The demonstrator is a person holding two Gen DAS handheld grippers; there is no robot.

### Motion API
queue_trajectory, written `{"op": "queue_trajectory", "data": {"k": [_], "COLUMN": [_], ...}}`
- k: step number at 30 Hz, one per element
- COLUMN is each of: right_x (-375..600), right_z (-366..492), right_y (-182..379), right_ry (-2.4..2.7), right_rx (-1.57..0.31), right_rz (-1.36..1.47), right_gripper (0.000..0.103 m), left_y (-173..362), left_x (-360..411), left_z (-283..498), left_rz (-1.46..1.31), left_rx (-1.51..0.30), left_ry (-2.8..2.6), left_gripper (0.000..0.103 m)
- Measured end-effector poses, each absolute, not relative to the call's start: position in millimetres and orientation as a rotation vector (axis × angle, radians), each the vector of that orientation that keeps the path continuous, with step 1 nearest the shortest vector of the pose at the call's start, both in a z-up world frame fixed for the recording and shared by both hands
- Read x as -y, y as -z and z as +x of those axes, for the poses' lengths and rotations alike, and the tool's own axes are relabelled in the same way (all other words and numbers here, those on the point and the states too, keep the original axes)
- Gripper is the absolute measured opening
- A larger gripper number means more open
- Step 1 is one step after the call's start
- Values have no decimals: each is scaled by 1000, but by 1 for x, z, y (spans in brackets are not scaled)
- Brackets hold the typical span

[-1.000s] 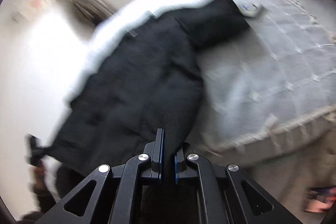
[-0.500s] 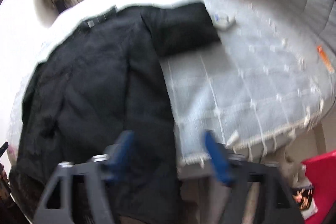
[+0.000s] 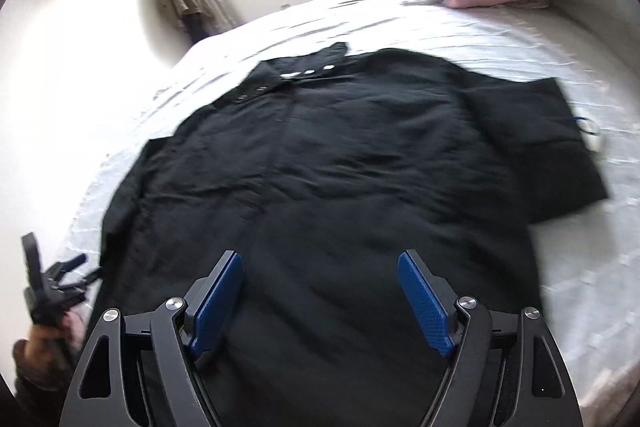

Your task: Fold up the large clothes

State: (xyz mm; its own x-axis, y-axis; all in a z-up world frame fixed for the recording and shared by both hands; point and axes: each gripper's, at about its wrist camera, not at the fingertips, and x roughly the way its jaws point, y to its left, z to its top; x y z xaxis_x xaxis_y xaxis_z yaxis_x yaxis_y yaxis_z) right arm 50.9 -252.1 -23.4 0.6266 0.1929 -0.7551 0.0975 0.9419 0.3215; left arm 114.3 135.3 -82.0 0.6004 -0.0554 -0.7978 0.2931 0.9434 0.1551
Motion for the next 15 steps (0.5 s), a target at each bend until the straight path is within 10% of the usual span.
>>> {"op": "queue_trajectory", "data": {"k": [4, 8, 15], "right_x": [227, 215, 213], "right_z": [83, 103, 116], "right_y": [37, 56, 78], "right_ry": [-115, -158, -141], "right_rx": [-888, -906, -945], "right_rz": [367, 382, 348], "right_gripper": [81, 81, 81], "left_y": [88, 77, 8], "left_x": [-133, -160, -248], "left_z": [145, 167, 186], "left_rz": [321, 169, 24], "left_rx": [-909, -957, -826], "left_ry": [161, 196, 69], "left_gripper": [68, 5, 4]}}
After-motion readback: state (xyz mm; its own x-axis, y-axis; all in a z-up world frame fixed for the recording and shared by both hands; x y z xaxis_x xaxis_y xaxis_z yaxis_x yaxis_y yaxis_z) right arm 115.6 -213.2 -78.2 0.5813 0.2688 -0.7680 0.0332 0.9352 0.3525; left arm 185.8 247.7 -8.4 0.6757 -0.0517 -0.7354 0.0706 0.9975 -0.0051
